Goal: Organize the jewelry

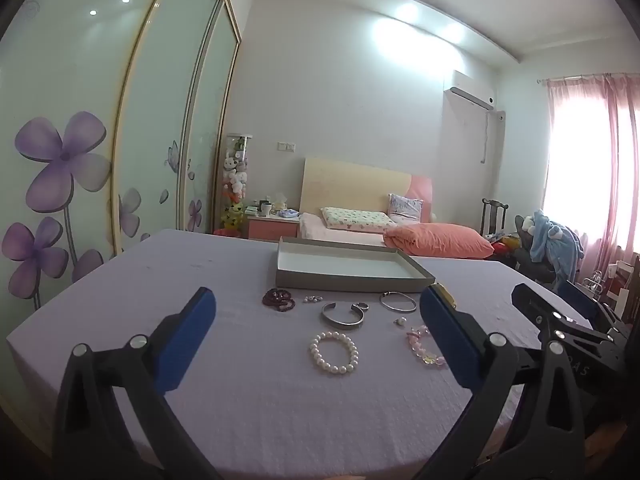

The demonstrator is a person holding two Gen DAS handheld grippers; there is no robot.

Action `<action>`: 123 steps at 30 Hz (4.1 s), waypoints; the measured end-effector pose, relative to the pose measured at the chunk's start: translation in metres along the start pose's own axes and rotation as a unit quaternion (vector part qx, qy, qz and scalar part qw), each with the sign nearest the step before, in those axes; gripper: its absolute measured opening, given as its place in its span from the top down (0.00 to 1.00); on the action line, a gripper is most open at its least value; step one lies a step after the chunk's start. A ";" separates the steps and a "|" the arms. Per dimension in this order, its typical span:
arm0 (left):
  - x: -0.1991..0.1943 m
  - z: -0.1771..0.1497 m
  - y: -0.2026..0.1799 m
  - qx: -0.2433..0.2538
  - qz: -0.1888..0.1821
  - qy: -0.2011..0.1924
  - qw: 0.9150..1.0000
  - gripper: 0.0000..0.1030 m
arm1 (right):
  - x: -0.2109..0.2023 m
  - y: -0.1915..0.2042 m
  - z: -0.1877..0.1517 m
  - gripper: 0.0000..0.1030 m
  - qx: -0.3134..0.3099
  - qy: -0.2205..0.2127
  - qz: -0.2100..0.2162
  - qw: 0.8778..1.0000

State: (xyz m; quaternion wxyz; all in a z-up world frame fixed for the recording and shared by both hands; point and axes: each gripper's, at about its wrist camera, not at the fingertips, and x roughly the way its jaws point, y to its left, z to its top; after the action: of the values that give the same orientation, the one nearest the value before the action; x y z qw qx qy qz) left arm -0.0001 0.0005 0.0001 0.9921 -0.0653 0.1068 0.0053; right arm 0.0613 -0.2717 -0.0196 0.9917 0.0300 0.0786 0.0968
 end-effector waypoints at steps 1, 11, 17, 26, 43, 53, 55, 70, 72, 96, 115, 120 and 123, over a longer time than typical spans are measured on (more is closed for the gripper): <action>0.000 0.000 0.000 0.000 0.000 0.000 1.000 0.04 | 0.000 0.000 0.000 0.02 0.000 0.001 0.000 1.000; -0.005 0.003 0.003 -0.002 0.000 -0.001 1.000 0.04 | 0.000 0.000 0.000 0.02 0.001 0.001 0.000 1.000; -0.005 0.002 0.002 -0.002 0.001 -0.001 1.000 0.04 | 0.000 -0.001 0.001 0.02 0.002 0.000 0.000 1.000; -0.004 0.003 0.003 -0.002 0.002 0.000 1.000 0.04 | 0.000 -0.001 0.001 0.02 0.002 0.000 0.000 1.000; 0.003 0.001 0.007 -0.006 0.011 0.004 1.000 0.04 | 0.000 -0.001 0.000 0.02 0.003 0.001 0.001 1.000; 0.004 0.000 0.009 -0.006 0.016 0.005 1.000 0.04 | -0.005 -0.005 0.002 0.02 0.003 0.001 0.001 1.000; 0.004 0.001 0.009 -0.006 0.015 0.005 1.000 0.04 | -0.005 -0.004 0.002 0.02 0.003 0.001 0.001 1.000; 0.002 0.001 0.011 -0.010 0.017 0.002 1.000 0.04 | -0.006 -0.002 0.001 0.02 0.002 0.001 0.002 1.000; 0.001 0.001 0.012 -0.011 0.018 0.001 1.000 0.04 | -0.006 -0.002 0.001 0.02 0.002 0.001 0.001 1.000; 0.004 -0.001 0.013 -0.013 0.018 0.007 1.000 0.04 | 0.002 0.000 -0.003 0.02 0.008 0.011 0.002 1.000; 0.083 -0.019 0.024 -0.007 0.014 0.117 0.993 0.04 | 0.084 -0.019 -0.031 0.02 0.035 0.165 -0.013 0.986; 0.103 -0.021 0.024 -0.002 0.018 0.137 0.990 0.04 | 0.103 -0.020 -0.035 0.02 0.033 0.201 -0.026 0.979; 0.114 -0.022 0.025 0.001 0.016 0.148 0.989 0.04 | 0.111 -0.022 -0.035 0.02 0.033 0.213 -0.040 0.976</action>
State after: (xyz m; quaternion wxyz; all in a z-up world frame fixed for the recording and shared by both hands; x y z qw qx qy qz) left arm 0.1056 0.0223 -0.0488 0.9652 -0.0626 0.2534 0.0117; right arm 0.1676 -0.2700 -0.0723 0.9536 0.0384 0.2926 0.0588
